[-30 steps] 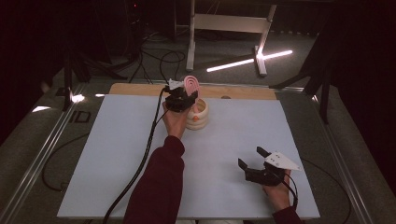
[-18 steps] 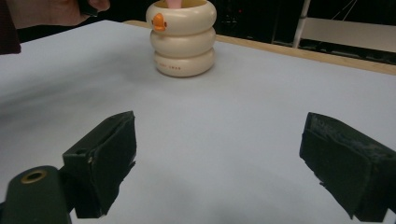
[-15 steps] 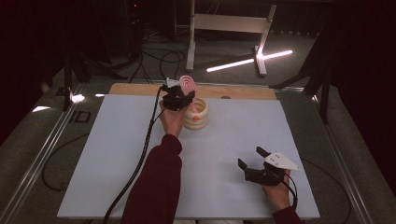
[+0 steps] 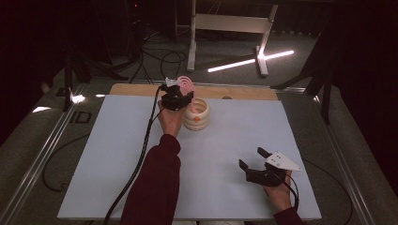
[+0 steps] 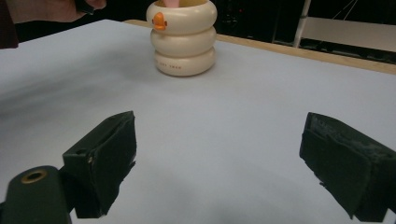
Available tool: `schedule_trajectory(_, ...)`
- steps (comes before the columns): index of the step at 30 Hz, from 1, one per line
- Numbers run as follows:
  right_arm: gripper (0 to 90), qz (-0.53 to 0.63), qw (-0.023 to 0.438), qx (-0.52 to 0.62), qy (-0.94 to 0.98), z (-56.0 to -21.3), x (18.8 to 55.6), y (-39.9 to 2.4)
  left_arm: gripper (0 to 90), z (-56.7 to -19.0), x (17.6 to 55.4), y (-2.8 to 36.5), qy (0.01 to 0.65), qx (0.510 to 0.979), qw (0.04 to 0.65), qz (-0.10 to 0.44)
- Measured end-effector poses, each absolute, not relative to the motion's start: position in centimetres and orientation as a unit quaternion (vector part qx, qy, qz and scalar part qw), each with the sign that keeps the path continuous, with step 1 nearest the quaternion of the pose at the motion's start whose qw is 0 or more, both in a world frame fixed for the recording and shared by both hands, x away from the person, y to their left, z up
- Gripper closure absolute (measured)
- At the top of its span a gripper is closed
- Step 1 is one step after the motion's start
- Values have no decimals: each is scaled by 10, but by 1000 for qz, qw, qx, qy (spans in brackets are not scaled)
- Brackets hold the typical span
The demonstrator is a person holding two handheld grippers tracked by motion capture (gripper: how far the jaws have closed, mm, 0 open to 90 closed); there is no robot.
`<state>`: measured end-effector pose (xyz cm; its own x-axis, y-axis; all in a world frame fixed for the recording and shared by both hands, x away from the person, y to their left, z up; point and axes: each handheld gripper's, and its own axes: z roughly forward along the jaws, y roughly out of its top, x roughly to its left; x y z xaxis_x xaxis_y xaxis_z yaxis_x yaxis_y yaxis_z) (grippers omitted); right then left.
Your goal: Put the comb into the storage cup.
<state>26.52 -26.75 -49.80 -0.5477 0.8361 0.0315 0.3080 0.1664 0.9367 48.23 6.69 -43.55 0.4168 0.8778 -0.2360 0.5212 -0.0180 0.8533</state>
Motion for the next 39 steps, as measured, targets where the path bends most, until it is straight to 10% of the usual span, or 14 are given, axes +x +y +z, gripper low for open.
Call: schedule_trajectory(39,109,508,259,398,718,-498,265,-267,203,-438,482,71,516,707,441,197)
